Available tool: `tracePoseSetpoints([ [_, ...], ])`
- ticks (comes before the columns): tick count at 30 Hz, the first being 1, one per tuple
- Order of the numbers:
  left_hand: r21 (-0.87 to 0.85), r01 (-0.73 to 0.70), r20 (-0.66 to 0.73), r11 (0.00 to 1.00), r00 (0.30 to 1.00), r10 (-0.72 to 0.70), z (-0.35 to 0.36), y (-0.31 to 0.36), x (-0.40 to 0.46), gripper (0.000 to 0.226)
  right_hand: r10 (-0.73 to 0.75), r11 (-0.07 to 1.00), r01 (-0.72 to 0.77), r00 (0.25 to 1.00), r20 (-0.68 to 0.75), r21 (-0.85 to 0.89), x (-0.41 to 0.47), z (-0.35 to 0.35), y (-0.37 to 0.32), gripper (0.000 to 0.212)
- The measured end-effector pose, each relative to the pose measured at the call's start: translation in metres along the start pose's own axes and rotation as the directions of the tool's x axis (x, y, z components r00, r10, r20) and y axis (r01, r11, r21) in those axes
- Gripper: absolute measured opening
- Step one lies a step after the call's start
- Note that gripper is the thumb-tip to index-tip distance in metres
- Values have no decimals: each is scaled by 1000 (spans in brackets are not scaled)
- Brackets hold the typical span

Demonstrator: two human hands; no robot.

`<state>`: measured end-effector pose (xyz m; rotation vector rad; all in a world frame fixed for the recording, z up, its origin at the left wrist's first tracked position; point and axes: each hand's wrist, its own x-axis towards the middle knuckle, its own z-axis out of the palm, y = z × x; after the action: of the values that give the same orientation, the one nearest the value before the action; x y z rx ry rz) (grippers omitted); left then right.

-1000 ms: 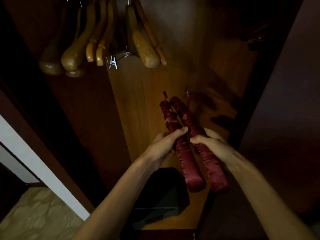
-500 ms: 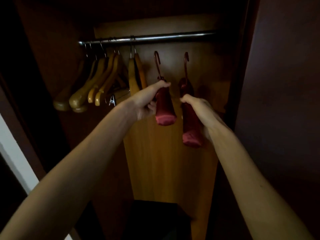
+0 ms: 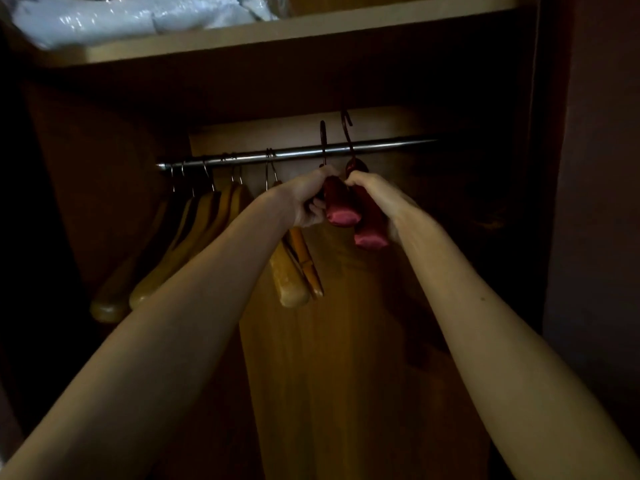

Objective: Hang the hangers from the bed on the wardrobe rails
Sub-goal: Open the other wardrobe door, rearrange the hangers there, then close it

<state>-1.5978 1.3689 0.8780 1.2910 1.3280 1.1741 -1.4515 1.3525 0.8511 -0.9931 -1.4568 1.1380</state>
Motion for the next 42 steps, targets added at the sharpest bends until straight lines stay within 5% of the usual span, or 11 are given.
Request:
tracePoseSetpoints([
  [13,-58,88,-23,994,996,-89,-8,-10,72,25,114,987,-122,990,-83,-100,47,0,16,11],
  [20,234,51,-104,971,994,-27,-3,-12,60,30,121,987,-131,987,-104,-95,41,-5,26,28],
  [25,596,-103,-300,796,892,339,-26,-7,44,30,-83,954,-6,955,-285,-299,34,-10,15,64],
  [28,673,-29,-485,740,737,470,-52,-13,31,36,-393,847,212,867,-306,-488,21,4,4,59],
  [31,717,75,-543,693,683,488,-70,-24,12,33,-567,738,419,810,-149,-529,6,34,-7,44],
  [37,627,123,-524,770,798,299,-81,-38,-4,22,-363,621,352,921,142,-700,-12,92,-6,17],
  [42,445,76,-407,892,905,126,-76,-48,-6,57,-142,630,231,973,182,-742,-3,118,15,77],
])
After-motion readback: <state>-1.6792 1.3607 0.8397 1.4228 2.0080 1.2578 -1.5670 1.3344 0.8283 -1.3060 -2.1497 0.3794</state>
